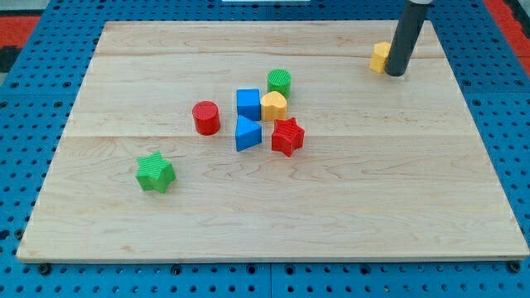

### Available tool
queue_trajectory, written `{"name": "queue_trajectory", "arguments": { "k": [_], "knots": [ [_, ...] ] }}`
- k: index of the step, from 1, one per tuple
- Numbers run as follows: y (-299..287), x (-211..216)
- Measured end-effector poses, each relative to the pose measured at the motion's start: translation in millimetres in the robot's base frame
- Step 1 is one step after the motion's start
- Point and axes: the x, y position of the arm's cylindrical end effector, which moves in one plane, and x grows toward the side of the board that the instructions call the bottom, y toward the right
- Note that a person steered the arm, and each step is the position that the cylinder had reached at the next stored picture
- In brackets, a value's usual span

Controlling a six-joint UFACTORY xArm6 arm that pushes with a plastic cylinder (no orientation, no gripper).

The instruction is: Push the hexagon towards the green circle

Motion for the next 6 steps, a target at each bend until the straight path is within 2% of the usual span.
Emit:
{"name": "queue_trajectory", "arguments": {
  "k": [1,2,3,4,5,6],
  "knots": [
    [54.5,-18.0],
    [-16.6,-43.7],
    [-81.1,56.2],
    [-44.8,54.2],
    [-4.8,-3.6],
    [-67.2,5.5]
  ]
}}
